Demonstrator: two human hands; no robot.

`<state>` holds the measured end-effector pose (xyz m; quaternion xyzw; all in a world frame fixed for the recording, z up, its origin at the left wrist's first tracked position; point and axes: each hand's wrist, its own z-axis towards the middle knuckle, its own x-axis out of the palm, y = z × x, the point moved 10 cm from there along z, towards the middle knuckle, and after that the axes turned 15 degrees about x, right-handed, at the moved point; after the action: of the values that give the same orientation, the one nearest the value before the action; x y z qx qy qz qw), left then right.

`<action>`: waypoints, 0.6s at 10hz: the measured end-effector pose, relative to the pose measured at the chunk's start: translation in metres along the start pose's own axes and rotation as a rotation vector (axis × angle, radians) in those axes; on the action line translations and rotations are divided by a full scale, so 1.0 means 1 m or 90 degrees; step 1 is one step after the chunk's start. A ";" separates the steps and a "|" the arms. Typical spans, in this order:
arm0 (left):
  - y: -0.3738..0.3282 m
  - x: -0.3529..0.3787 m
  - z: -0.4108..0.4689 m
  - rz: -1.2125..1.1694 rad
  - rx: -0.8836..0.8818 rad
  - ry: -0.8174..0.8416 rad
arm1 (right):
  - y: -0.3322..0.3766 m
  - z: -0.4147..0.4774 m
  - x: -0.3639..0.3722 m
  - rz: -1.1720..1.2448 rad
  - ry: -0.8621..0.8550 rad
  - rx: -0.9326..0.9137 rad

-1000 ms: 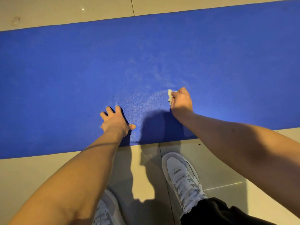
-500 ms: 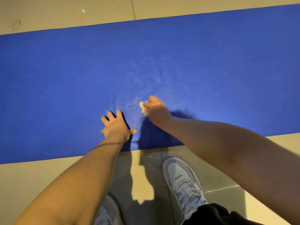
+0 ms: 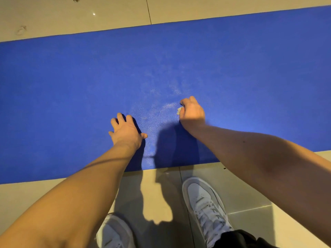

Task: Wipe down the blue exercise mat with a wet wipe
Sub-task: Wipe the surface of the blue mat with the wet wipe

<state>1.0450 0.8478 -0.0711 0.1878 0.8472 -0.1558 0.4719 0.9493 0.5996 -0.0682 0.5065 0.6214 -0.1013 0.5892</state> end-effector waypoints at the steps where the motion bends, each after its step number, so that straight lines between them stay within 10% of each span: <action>1: 0.003 0.009 0.003 -0.032 -0.013 0.069 | 0.037 -0.010 0.032 -0.033 0.044 -0.052; 3: 0.006 0.006 0.005 -0.014 -0.019 0.076 | 0.108 -0.054 0.085 -0.090 0.147 -0.270; 6: 0.003 0.005 0.007 0.020 -0.037 0.097 | 0.021 0.025 0.026 -0.078 0.058 -0.120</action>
<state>1.0493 0.8486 -0.0795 0.1984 0.8818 -0.1089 0.4139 0.9862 0.6039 -0.0870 0.4142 0.6839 -0.0549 0.5981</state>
